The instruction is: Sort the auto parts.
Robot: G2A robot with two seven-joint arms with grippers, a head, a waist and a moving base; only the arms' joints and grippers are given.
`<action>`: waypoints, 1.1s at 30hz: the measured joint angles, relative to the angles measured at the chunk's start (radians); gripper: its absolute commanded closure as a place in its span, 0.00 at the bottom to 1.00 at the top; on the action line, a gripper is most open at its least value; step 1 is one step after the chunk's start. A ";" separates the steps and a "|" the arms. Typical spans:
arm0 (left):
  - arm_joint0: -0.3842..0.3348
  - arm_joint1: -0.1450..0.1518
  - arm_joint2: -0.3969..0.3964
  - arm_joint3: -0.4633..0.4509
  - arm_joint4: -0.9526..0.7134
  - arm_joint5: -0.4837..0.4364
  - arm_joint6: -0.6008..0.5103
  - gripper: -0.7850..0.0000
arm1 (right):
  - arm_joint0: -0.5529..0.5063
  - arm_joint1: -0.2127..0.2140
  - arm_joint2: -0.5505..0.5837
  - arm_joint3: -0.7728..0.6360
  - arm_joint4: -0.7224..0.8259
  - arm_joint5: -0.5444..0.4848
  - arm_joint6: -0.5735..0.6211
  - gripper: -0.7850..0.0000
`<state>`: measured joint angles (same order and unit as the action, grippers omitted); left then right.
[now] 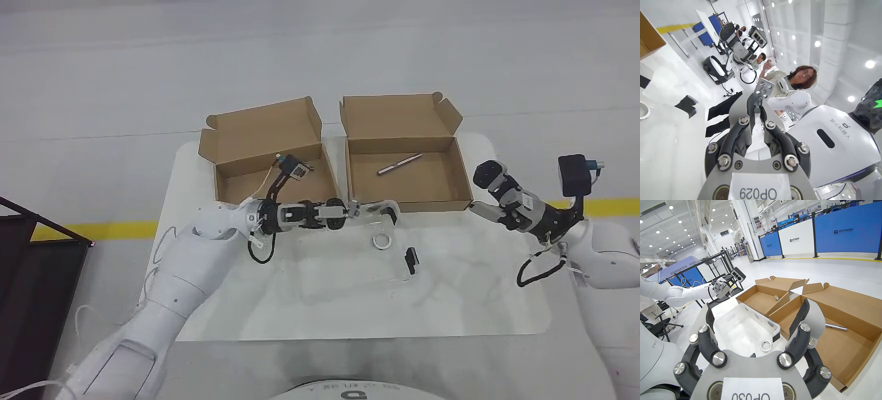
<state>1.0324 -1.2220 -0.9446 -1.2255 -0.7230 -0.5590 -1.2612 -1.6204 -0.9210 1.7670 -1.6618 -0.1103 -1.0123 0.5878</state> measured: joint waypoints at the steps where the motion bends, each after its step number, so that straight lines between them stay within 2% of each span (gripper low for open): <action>1: 0.000 0.000 0.000 0.000 -0.006 0.001 -0.001 1.00 | 0.000 0.000 0.000 0.000 0.000 0.000 0.000 0.00; 10: 0.012 0.007 -0.013 -0.030 -0.005 -0.020 0.020 1.00 | 0.000 0.000 0.000 0.000 0.000 0.000 0.000 0.00; 15: 0.041 0.007 -0.045 -0.120 -0.209 0.045 -0.046 1.00 | 0.000 0.000 0.000 0.000 0.000 0.000 0.000 0.00; 18: 0.078 0.004 -0.114 -0.175 -0.365 0.110 -0.111 1.00 | 0.000 0.000 0.000 0.000 0.000 0.000 0.000 0.00; 21: 0.119 -0.009 -0.206 -0.157 -0.486 0.176 -0.178 1.00 | 0.000 0.000 0.000 0.000 0.000 0.000 0.000 0.00; 25: 0.144 -0.038 -0.296 -0.126 -0.495 0.232 -0.233 1.00 | 0.000 0.000 0.000 0.000 0.000 0.000 0.000 0.00; 33: 0.168 -0.093 -0.383 -0.132 -0.441 0.275 -0.275 1.00 | 0.000 0.000 0.000 0.000 0.000 0.000 0.000 0.00</action>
<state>1.2000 -1.3153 -1.3272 -1.3577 -1.1638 -0.2843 -1.5365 -1.6204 -0.9210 1.7670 -1.6618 -0.1103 -1.0123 0.5878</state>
